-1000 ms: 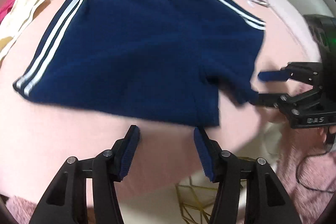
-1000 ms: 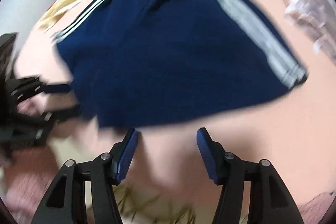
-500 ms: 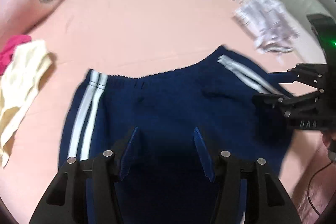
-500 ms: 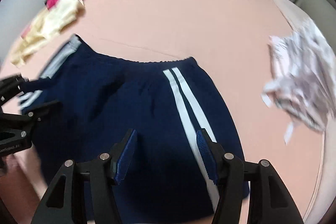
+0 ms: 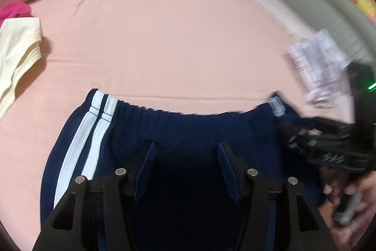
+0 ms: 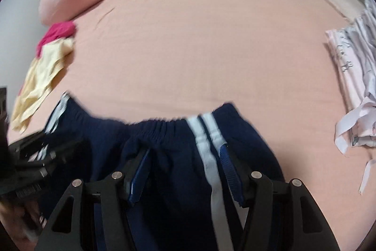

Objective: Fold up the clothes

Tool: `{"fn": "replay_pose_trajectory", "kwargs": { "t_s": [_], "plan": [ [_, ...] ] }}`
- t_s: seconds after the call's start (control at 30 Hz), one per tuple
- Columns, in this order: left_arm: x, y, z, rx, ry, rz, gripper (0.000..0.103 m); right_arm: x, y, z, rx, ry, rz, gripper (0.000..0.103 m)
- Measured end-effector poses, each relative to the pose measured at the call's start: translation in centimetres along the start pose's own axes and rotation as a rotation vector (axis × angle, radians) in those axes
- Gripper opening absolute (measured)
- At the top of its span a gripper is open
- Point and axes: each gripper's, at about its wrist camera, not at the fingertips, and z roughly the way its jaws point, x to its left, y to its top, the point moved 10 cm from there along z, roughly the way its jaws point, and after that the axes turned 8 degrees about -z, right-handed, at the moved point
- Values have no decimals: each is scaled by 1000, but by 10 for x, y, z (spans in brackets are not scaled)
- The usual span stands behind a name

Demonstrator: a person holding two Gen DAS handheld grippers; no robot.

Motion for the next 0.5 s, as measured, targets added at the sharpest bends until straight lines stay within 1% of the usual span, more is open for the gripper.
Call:
{"fn": "replay_pose_trajectory", "kwargs": {
  "t_s": [0.03,0.07,0.17,0.2,0.23,0.27,0.3,0.33,0.4,0.43,0.5],
  "plan": [
    [-1,-6,-7,5,-1,20,51,1,-8,-6,21,1,-25,59],
    [2,-16,-11,22,41,54,51,1,-16,-11,42,1,-52,59],
    [-3,-53,-15,100,68,155,51,-1,-56,-18,109,-13,-119,59],
    [-6,-63,-19,98,95,197,51,-2,-71,-19,136,-20,-151,59],
    [-10,-70,-24,77,129,240,51,-1,-78,-21,136,-32,-186,59],
    [-16,-73,-30,49,133,257,51,2,-85,-26,128,-55,-239,59],
    [-25,-76,-37,27,117,263,51,2,-88,-33,120,-78,-259,59],
    [-40,-79,-43,24,61,246,51,2,-89,-41,93,-85,-245,59],
    [-76,-87,-43,41,-41,226,51,-2,-80,-60,-30,-72,-151,59],
    [-94,-91,-37,51,-55,261,51,-7,-75,-68,-90,-68,-100,59],
    [-122,-102,-20,76,-39,359,51,-29,-72,-79,-142,-135,-4,59]
  ]
}}
